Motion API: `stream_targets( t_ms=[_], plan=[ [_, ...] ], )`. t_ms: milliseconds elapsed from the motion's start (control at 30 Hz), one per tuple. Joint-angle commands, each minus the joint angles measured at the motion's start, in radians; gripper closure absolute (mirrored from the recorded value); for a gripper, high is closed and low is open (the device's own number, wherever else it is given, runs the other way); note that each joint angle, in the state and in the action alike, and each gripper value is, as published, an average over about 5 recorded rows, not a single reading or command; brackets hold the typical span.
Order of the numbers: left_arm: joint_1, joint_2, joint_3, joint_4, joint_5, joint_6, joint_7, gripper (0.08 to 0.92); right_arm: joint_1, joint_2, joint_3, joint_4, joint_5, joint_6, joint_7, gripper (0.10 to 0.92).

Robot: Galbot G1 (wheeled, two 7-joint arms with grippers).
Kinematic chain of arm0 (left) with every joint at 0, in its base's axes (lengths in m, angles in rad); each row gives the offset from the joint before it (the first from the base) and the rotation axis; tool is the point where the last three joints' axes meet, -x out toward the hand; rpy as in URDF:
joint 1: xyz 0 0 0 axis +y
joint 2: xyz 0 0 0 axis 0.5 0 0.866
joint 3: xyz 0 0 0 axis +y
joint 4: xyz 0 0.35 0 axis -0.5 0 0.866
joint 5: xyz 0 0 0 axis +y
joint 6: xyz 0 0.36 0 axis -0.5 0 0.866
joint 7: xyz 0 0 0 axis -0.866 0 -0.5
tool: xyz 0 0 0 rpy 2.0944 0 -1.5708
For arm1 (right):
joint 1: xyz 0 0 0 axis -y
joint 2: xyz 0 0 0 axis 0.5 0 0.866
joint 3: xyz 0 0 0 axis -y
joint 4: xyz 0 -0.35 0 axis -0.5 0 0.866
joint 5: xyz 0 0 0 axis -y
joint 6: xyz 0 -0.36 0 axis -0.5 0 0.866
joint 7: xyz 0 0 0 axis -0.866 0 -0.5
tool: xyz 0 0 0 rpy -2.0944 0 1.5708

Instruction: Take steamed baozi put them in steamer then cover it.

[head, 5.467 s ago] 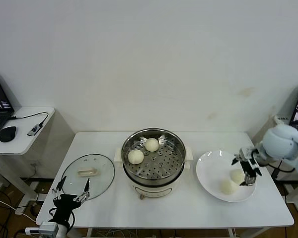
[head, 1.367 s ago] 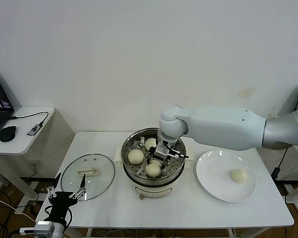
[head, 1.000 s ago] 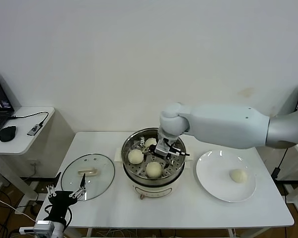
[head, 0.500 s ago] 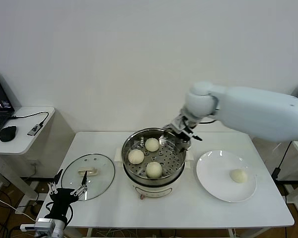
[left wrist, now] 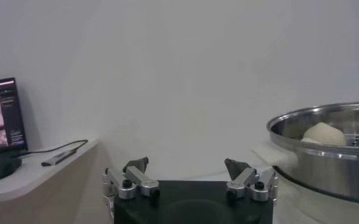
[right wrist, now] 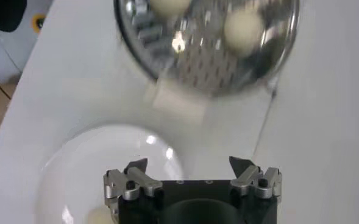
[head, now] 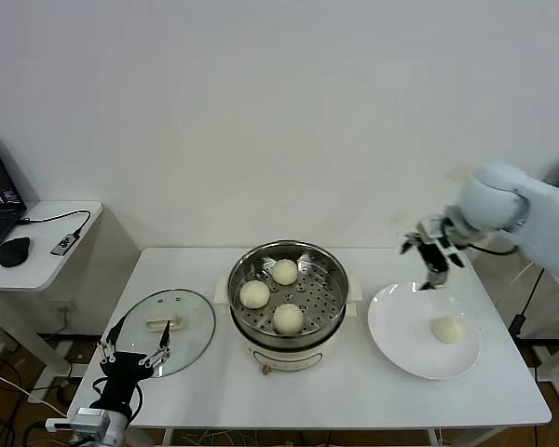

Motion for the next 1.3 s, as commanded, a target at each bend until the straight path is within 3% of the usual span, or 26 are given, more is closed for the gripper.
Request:
stream_targets(
  t_ms=[33, 400, 767, 1300],
  plan=[
    [0.005, -0.002, 0.006, 0.006, 0.004, -0.001, 0.0, 0.177, -0.411, -0.157, 0.305, -0.046, -0.143, 0.041, -0.017, 0.203],
    [0.02, -0.006, -0.003, -0.006, 0.016, 0.001, -0.001, 0.177, -0.708, -0.064, 0.576, -0.191, -0.255, 0.067, 0.035, 0.203],
    [0.029, -0.009, -0.018, -0.009, 0.015, 0.002, 0.0, 0.177, -0.739, 0.052, 0.615, -0.335, -0.285, 0.079, 0.066, 0.203],
    [0.025, -0.008, -0.021, -0.002, 0.014, 0.002, 0.0, 0.177, -0.744, 0.145, 0.619, -0.414, -0.317, 0.069, 0.086, 0.207]
  ],
)
